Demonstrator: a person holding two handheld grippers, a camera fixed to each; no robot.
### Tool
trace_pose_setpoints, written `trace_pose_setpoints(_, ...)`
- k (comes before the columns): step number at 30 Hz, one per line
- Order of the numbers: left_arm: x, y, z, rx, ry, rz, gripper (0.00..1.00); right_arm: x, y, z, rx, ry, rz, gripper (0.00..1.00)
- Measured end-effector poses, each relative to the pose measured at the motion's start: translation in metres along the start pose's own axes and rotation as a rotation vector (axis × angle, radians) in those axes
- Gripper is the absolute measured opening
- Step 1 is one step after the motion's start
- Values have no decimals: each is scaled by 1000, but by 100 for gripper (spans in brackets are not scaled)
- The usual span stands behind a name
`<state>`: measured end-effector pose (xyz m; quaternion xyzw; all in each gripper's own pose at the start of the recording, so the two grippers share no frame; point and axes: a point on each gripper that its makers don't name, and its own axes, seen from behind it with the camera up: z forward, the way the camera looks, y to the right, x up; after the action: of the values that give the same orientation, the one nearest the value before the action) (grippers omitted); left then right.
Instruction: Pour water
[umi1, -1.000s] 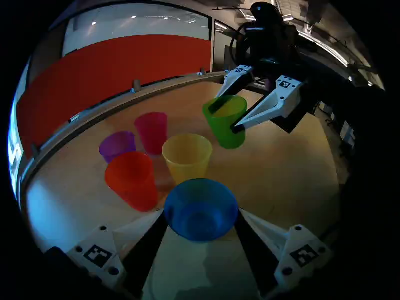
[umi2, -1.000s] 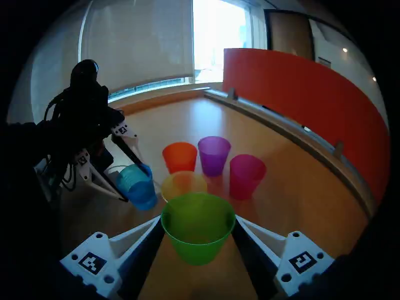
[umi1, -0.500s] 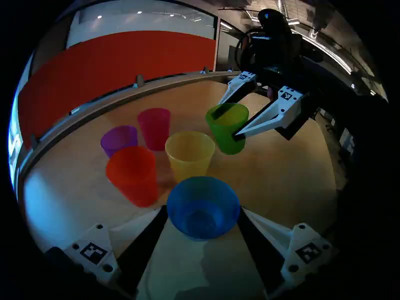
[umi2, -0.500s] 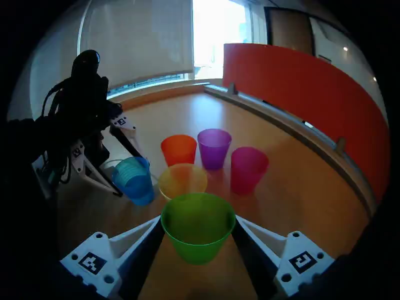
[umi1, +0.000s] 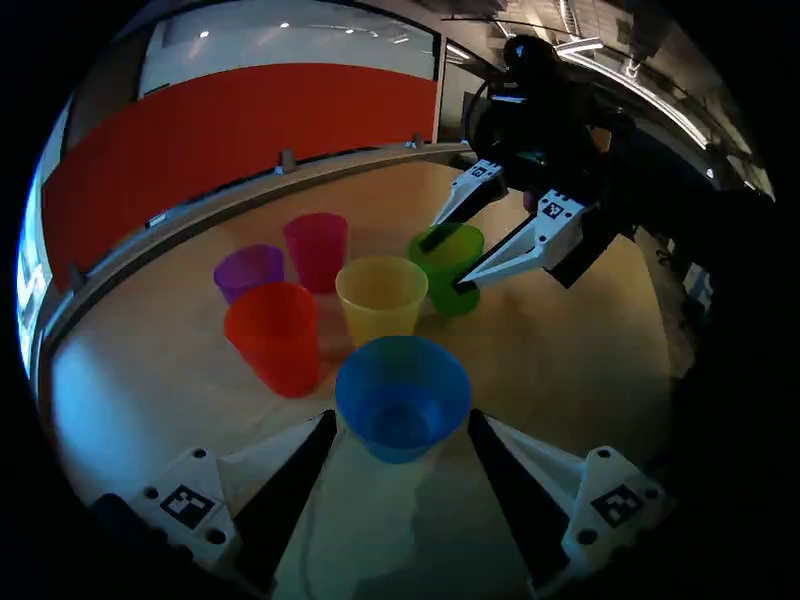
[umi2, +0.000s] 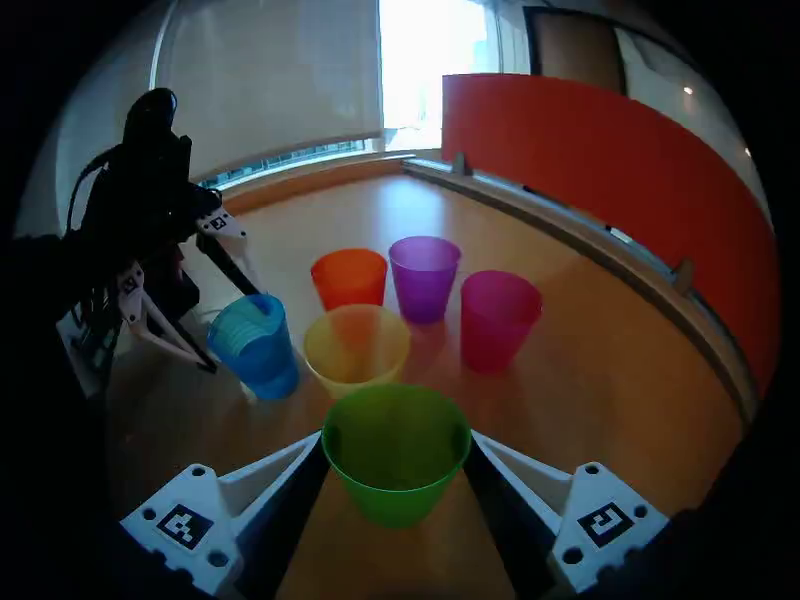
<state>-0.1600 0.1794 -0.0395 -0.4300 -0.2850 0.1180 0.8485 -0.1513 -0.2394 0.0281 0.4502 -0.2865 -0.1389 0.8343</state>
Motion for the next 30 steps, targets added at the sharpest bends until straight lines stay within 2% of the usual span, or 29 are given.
trace_pose_setpoints(11, 1, 4, -10, 2, 15, -11, 98, -6, 1, 2, -6, 10, -15, 91)
trace_pose_setpoints(30, -1, 11, -16, 5, 9, -12, 98, -20, -4, -10, -15, 6, -33, 92)
